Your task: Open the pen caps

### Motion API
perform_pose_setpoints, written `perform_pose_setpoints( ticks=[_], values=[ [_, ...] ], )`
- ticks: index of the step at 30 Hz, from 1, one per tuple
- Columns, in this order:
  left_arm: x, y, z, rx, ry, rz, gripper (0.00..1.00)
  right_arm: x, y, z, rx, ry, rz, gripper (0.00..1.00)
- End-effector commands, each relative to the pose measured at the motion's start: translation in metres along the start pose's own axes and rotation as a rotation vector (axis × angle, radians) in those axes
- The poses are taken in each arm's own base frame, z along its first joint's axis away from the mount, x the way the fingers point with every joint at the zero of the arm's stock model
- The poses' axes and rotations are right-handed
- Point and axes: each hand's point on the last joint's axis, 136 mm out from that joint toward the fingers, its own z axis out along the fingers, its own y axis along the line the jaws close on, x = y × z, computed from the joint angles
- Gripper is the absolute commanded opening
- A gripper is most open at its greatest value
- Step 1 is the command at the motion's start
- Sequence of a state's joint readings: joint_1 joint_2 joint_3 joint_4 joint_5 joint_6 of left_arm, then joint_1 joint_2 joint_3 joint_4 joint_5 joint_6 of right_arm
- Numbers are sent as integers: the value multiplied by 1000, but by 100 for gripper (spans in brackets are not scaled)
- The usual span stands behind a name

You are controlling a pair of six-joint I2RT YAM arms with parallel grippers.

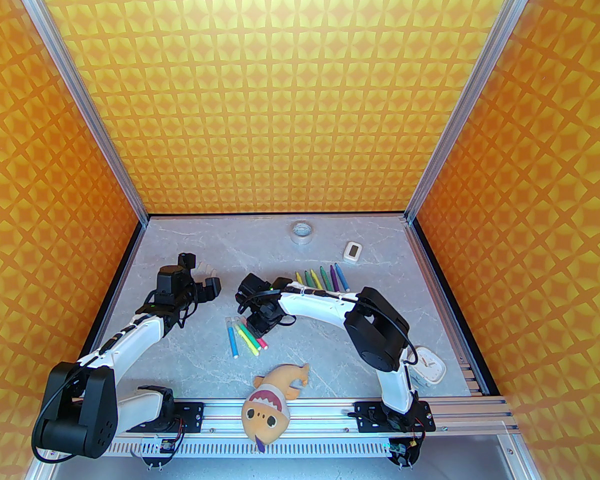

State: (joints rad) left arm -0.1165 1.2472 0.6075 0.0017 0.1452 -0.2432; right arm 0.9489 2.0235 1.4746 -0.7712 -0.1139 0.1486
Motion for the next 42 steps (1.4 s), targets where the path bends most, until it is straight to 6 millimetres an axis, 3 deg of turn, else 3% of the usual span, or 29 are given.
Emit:
perform_pose_setpoints(
  ticks=[1, 7, 23, 28, 35, 42],
  values=[
    [-7, 2, -2, -6, -31, -13, 89, -2, 5, 7, -6, 17, 13, 42],
    [-5, 2, -4, -7, -25, -8, 89, -3, 7, 11, -10, 22, 6, 42],
    [-11, -1, -14, 1, -57, -9, 89, 12, -11, 27, 146, 130, 2, 38],
    [-16, -2, -18, 5, -78, -3, 89, 14, -11, 33, 157, 146, 9, 27],
    [-16, -3, -18, 6, -73, -14, 88, 0, 1, 36, 79, 85, 18, 15],
    [-16, -12, -20, 54, -54, -15, 88, -16, -7, 11, 56, -34, 47, 6]
  ],
)
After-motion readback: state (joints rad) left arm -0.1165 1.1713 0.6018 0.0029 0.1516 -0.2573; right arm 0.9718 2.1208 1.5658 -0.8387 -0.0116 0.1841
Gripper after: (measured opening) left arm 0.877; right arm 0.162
